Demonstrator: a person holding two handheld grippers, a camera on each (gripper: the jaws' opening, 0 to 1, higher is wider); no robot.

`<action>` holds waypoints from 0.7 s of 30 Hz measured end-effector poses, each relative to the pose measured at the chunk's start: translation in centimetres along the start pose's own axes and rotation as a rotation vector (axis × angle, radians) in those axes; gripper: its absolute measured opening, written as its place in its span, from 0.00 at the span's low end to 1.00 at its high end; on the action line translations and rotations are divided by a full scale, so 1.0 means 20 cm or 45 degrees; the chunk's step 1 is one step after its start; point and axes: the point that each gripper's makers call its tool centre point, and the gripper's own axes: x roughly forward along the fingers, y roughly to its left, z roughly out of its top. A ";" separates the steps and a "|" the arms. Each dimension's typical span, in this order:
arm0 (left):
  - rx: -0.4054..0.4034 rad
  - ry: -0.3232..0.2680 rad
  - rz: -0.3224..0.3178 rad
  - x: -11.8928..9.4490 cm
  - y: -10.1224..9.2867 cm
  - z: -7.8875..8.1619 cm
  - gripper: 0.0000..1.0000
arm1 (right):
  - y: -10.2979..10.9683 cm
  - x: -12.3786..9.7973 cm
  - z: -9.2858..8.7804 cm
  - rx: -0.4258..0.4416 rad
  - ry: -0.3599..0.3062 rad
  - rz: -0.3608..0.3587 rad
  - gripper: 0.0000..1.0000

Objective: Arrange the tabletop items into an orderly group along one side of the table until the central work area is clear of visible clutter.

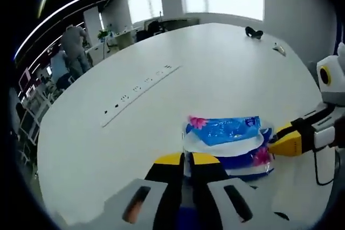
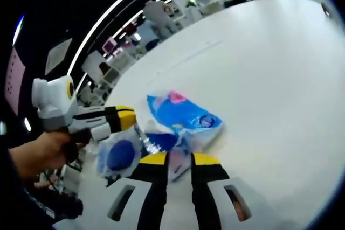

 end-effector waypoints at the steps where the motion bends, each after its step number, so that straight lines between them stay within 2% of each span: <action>1: -0.014 -0.003 0.002 -0.01 0.00 0.00 0.03 | 0.00 0.00 0.00 -0.002 0.001 0.003 0.12; 8: -0.023 -0.024 -0.006 -0.07 -0.06 0.00 0.02 | -0.03 -0.08 0.01 0.041 -0.009 0.010 0.07; 14: -0.025 -0.053 -0.039 -0.08 -0.20 0.02 0.02 | -0.12 -0.20 0.06 0.095 -0.078 -0.035 0.05; 21: -0.032 -0.074 -0.084 -0.07 -0.38 0.06 0.02 | -0.24 -0.34 0.04 0.119 -0.102 -0.082 0.03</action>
